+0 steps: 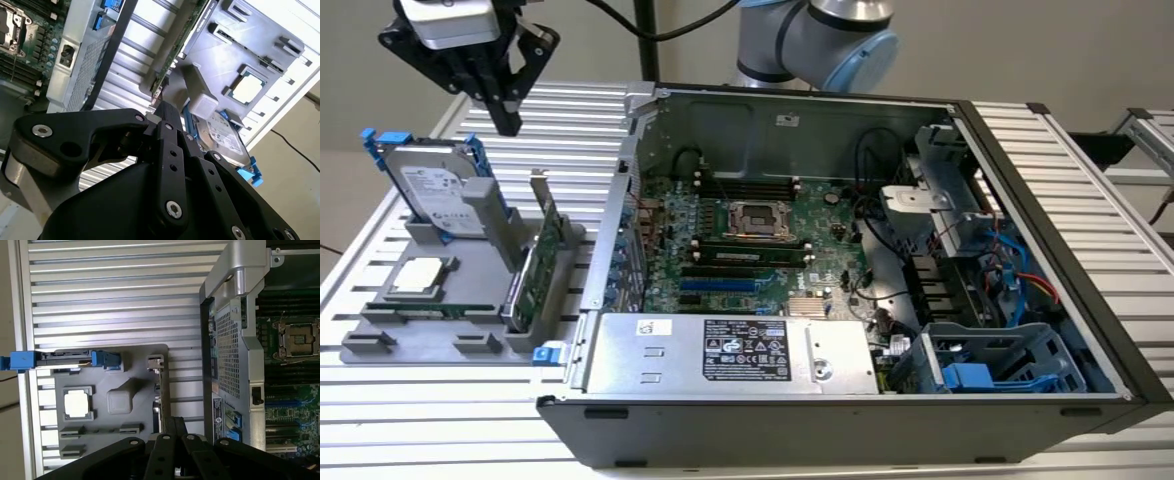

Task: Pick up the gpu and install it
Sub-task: 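Reach for the gpu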

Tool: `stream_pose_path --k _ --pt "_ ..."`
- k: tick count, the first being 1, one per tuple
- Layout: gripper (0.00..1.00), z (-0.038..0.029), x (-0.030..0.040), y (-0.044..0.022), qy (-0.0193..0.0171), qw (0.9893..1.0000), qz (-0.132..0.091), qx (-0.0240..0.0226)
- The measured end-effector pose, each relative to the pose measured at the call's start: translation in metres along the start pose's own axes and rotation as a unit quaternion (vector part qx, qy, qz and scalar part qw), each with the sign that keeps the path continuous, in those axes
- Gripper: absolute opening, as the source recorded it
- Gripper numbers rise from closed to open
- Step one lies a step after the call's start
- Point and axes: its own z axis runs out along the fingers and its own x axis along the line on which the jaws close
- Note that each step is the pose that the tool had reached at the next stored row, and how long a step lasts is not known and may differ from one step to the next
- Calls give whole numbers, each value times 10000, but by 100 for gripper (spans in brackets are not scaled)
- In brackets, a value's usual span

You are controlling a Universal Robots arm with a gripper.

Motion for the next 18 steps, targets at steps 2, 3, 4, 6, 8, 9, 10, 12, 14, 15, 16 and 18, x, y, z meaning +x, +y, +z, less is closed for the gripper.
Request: stream_pose_path --k 2,3,4,6,8,9,10,12,14,15,16,18 --pt "0 0 1 0 0 10000 0 0" --pt "0 0 1 -2 0 10000 0 0" --pt "0 0 1 -4 0 10000 0 0" --pt "0 -1 0 -13 1 10000 0 0" --pt "0 -1 -1 -24 0 10000 0 0" --pt "0 -1 -2 -31 0 10000 0 0" --pt "0 -2 -2 -39 0 10000 0 0" --pt "0 -2 -4 -56 0 10000 0 0" --pt "0 -4 -5 -77 0 10000 0 0" --pt "0 -4 -6 -88 0 10000 0 0" --pt "0 -4 -6 -98 0 10000 0 0" --pt "0 -6 -8 -121 1 10000 0 0"
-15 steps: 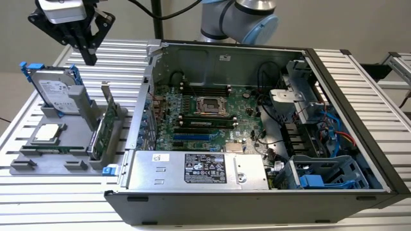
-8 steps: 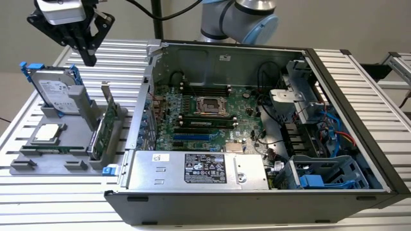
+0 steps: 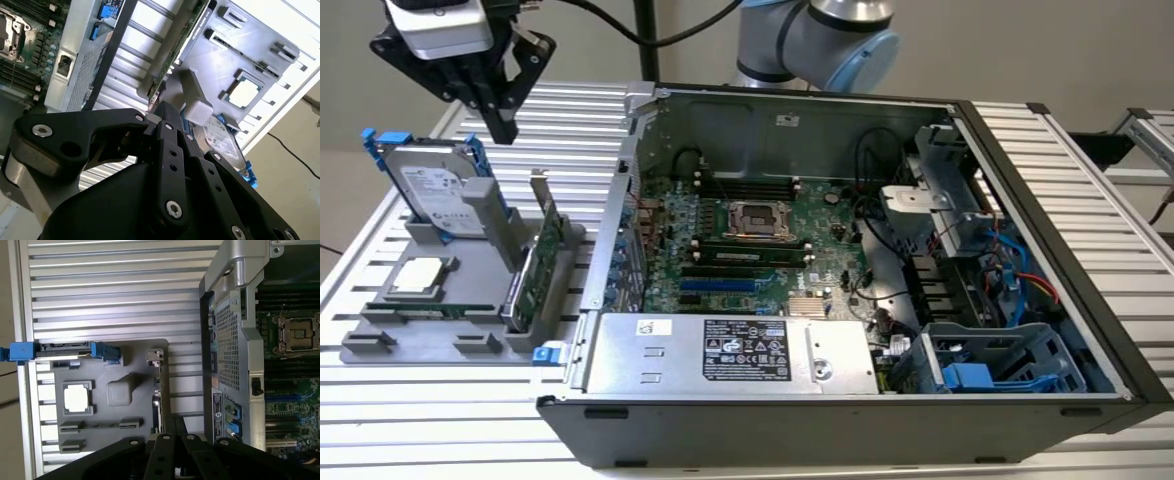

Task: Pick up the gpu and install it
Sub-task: 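Reach for the gpu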

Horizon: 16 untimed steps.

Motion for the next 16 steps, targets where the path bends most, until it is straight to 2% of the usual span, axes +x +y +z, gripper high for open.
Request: stream_pose_path --k 6,16 --pt "0 -3 7 -85 -1 10000 0 -5" --pt "0 -11 119 -224 1 10000 9 -28"
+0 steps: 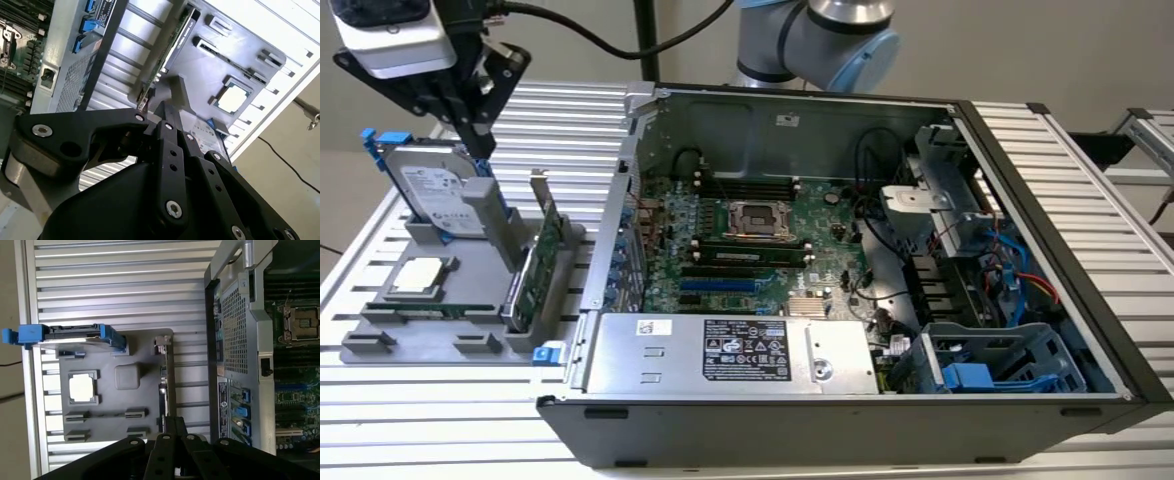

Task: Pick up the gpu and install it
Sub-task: 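Reach for the gpu, then pick up the gpu and move the gpu toward the slot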

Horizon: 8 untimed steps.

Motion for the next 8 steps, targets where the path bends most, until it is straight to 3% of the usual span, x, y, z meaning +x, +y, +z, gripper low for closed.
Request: stream_pose_path --k 8 --pt "0 -8 64 -146 1 10000 4 -18"
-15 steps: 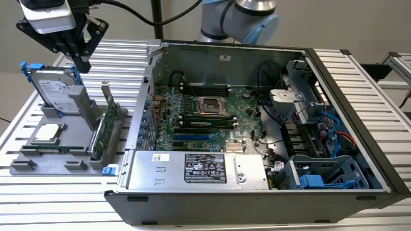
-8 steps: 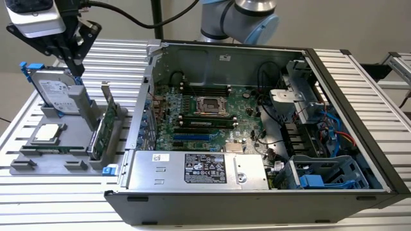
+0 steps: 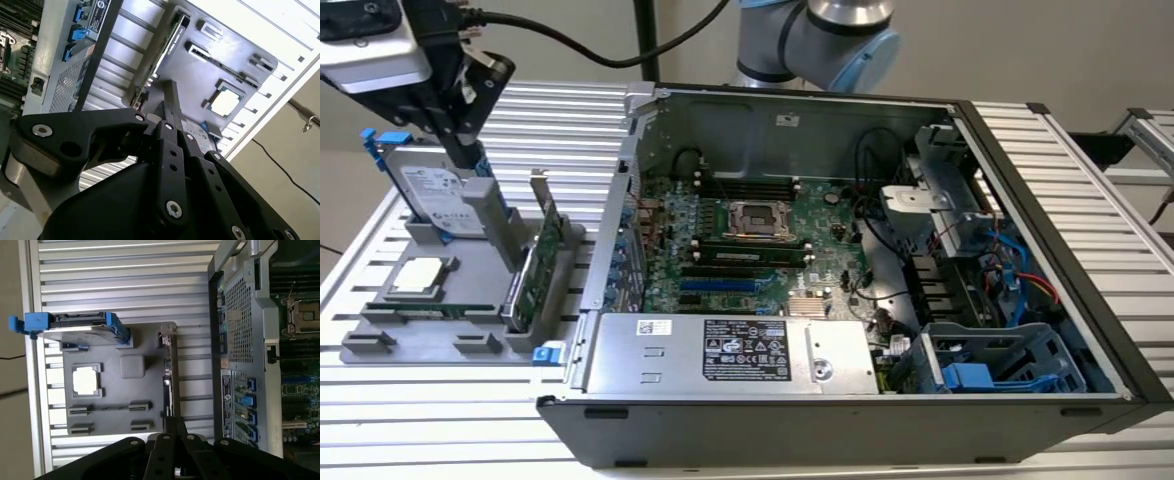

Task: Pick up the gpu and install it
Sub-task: 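Pick up the gpu and move the gpu toward the slot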

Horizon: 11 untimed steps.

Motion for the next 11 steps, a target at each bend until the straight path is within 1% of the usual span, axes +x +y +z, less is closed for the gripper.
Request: stream_pose_path --k 11 --pt "0 -10 85 -173 1 10000 6 -17"
